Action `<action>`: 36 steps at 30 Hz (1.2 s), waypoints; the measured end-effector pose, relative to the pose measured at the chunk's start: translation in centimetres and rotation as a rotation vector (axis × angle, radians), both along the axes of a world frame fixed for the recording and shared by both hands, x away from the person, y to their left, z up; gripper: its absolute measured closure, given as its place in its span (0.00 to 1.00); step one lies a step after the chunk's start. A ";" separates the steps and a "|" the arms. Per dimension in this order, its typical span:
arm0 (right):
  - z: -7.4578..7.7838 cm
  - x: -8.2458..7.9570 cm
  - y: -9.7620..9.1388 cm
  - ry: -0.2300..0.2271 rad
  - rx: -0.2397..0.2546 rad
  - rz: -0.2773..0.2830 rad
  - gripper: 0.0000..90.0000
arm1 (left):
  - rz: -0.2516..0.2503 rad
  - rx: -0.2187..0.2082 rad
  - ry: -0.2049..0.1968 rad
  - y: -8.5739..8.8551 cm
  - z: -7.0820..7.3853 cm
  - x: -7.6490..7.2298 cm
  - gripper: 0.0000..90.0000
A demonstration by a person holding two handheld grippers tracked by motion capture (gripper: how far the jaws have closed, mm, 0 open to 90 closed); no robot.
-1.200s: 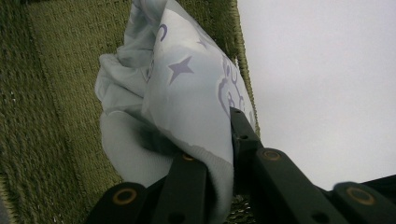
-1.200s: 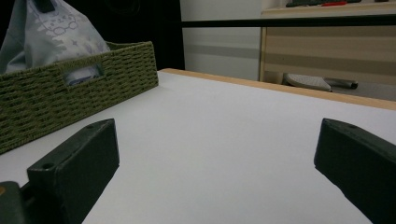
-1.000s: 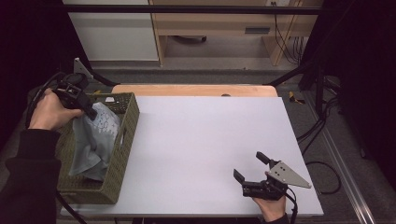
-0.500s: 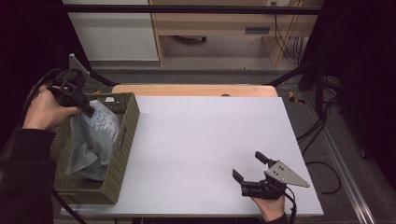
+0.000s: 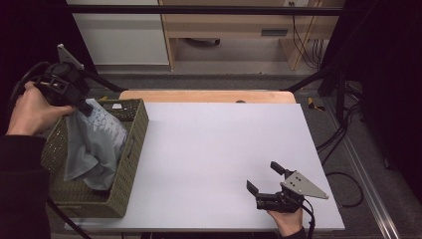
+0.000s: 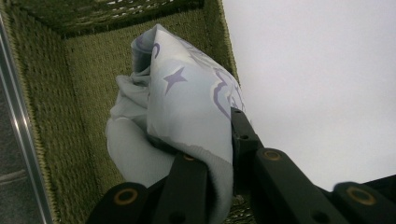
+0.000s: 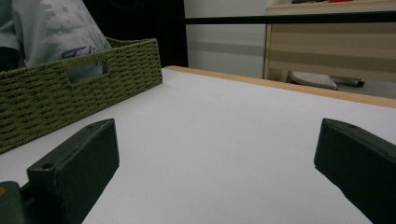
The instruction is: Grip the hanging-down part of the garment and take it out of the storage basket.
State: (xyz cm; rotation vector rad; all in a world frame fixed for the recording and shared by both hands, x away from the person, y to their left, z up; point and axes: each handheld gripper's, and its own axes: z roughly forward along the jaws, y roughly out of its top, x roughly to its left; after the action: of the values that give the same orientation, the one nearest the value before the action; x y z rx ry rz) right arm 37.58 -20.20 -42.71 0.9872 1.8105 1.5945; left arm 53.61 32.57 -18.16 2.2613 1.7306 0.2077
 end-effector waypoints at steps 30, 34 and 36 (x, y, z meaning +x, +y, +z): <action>2.4 2.3 5.0 -0.030 0.008 0.121 0.00 | -0.022 -0.020 -0.074 -0.1 4.0 -1.5 0.95; 3.0 3.1 7.0 -0.038 0.021 0.161 0.00 | -0.023 -0.014 -0.068 -0.1 4.0 -1.5 0.95; 3.1 3.3 7.7 -0.042 0.022 0.174 0.00 | -0.021 -0.015 -0.064 -0.1 4.0 -1.5 0.95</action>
State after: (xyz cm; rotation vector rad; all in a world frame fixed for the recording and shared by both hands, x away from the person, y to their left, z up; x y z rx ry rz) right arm 40.87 -12.53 -39.57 0.8180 1.8979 1.7287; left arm 52.08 32.48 -14.17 2.2364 1.6697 0.2596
